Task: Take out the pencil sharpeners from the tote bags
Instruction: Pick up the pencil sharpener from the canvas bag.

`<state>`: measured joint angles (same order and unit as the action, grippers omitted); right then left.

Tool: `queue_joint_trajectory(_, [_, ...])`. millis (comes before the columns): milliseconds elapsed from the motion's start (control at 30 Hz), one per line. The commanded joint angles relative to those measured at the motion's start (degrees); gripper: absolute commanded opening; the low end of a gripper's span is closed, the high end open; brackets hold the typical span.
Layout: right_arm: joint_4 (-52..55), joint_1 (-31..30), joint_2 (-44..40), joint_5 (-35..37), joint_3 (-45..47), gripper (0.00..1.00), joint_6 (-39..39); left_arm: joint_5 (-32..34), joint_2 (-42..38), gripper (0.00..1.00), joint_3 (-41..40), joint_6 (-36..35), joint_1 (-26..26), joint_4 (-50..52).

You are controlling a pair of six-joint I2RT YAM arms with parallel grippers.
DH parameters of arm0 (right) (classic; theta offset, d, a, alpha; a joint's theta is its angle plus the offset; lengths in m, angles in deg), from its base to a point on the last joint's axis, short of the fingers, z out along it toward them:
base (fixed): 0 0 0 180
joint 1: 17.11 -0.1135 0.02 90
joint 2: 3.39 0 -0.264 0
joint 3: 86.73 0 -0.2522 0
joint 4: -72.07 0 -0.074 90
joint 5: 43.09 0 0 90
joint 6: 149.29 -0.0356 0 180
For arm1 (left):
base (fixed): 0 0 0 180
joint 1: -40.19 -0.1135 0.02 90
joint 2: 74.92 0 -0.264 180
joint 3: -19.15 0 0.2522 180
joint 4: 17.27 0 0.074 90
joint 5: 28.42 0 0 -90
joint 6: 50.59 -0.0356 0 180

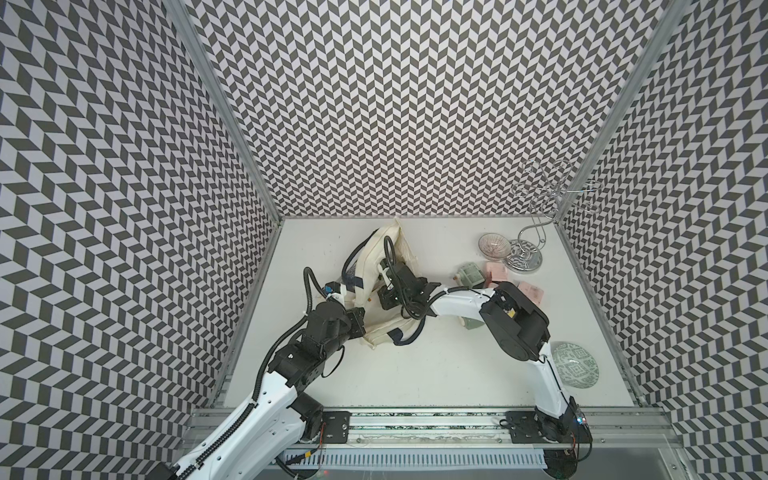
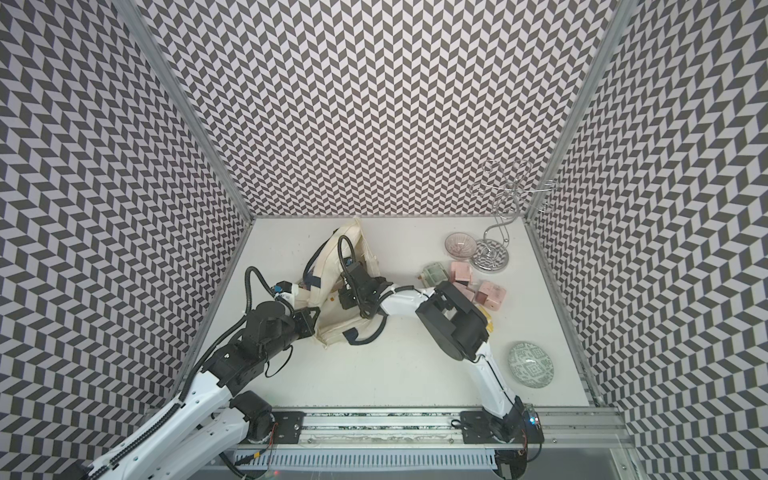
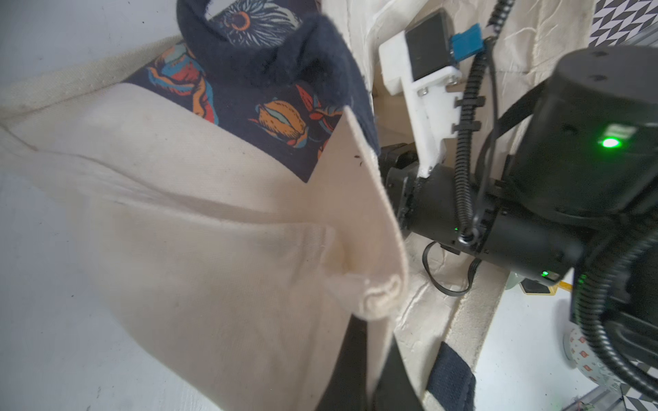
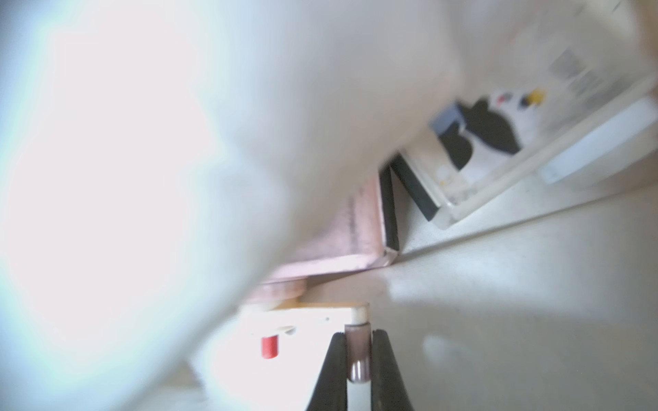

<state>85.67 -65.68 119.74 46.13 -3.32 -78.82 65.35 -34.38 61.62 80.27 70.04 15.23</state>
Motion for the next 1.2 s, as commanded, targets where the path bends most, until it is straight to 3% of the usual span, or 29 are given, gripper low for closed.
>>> queue_joint_trajectory(0, [-0.4,0.1,-7.1,2.0,0.7,0.00,-0.8,1.2,1.7,0.00,0.2,2.0,-0.9,-4.7])
queue_joint_trajectory(333, [0.2,0.1,-18.8,3.9,5.2,0.00,-0.4,1.4,7.3,0.00,1.5,2.1,-2.5,-10.1])
queue_joint_trajectory(667, [0.9,0.1,-26.5,5.0,5.9,0.00,0.5,-2.0,9.6,0.00,3.4,1.8,-8.4,-12.1])
queue_joint_trajectory(933, [-3.6,0.3,-36.2,9.3,10.8,0.00,-0.6,-2.0,10.3,0.00,4.6,0.2,-12.0,-9.2])
queue_joint_trajectory(1167, [-3.1,2.3,-43.9,10.5,14.4,0.00,-3.4,-2.4,13.8,0.00,8.3,-1.2,-18.1,-3.3])
